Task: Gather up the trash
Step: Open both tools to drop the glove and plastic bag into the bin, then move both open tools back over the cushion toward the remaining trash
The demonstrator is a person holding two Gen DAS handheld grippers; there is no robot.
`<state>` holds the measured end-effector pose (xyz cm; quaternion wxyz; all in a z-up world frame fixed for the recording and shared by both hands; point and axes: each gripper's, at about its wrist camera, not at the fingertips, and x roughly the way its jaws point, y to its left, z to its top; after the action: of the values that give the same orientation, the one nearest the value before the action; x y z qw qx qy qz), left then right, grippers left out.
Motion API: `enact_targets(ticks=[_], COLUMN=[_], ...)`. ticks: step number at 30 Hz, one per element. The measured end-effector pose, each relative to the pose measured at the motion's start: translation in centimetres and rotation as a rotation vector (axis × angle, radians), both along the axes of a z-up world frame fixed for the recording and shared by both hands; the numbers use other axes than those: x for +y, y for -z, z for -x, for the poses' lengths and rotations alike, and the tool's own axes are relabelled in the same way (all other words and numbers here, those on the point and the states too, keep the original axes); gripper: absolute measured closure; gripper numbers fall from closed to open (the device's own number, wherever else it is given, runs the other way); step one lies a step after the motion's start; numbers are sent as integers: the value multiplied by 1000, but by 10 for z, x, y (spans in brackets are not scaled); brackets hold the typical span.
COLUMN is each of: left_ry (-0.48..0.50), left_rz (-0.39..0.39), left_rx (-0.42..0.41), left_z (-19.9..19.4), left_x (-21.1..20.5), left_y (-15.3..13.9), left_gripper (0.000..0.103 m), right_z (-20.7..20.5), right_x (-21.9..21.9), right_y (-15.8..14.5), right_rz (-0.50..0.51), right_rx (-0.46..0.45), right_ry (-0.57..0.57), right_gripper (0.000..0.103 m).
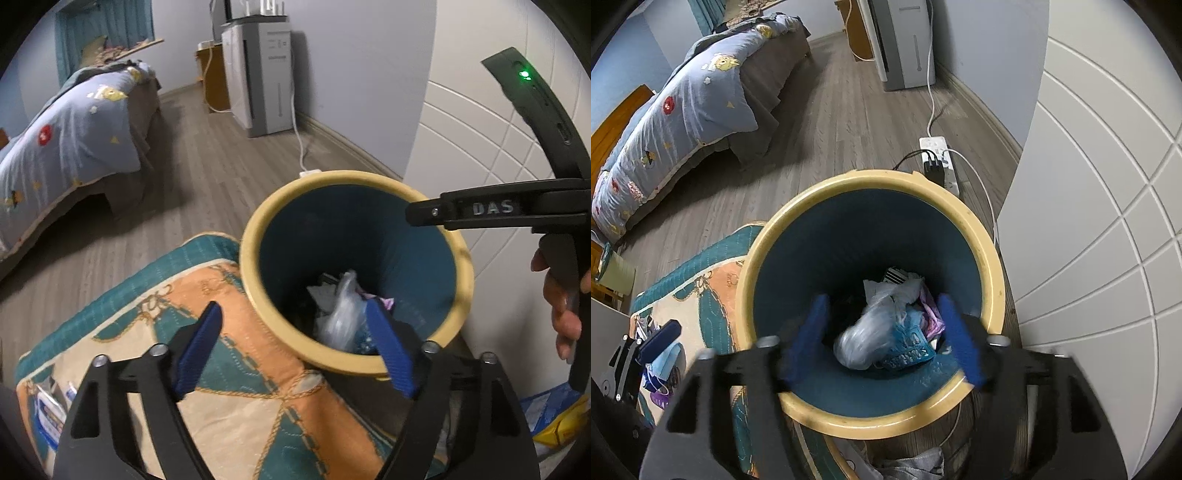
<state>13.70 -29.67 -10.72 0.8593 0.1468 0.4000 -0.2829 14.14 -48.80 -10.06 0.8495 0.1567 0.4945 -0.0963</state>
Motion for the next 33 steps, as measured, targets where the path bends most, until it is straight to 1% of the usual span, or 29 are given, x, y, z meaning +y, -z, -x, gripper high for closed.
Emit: enact_targets(ticks=[1, 2, 4, 5, 9, 13, 17, 21, 24, 26, 29, 30, 33], left_ry=[-7, -12, -21, -26, -47, -70, -101, -129, -159, -203, -292, -309, -371], left_rz=[-1, -2, -3, -3, 3, 4, -21, -41, -79, -74, -39, -40, -58], left_rx=[-5, -10, -17, -15, -13, -33, -70, -110, -137, -137, -103, -99, -129], left_z=[0, 0, 1, 1, 3, 8, 14, 24, 27, 28, 30, 31, 38], left_x=[3, 5, 11, 13, 27, 47, 75, 112, 140, 163, 205, 214, 250], left_y=[-1, -2, -4, -4, -11, -24, -40, -66, -87, -99, -111, -111, -105], left_gripper=[14, 10, 10, 9, 8, 7, 7, 6, 6, 5, 5, 5, 5], right_z=[0, 1, 1, 1, 0, -3, -5, -8, -10, -10, -11, -11, -10], right_x=[1, 2, 4, 5, 15, 27, 46, 73, 97, 116, 139, 148, 167], right_y=[-2, -4, -8, -8, -10, -16, -24, -34, -38, -41, -43, -44, -44], right_rz=[0, -1, -2, -2, 21, 43, 61, 97, 123, 142, 169, 175, 163], right_rx=[-7, -15, -25, -26, -20, -17, -23, -37, -45, -49, -54, -58, -56], right_ry=[-1, -2, -7, -10, -38, -60, -96, -152, -205, -254, -307, -324, -341], right_gripper=[16, 12, 9, 6, 6, 6, 6, 6, 6, 6, 6, 6, 6])
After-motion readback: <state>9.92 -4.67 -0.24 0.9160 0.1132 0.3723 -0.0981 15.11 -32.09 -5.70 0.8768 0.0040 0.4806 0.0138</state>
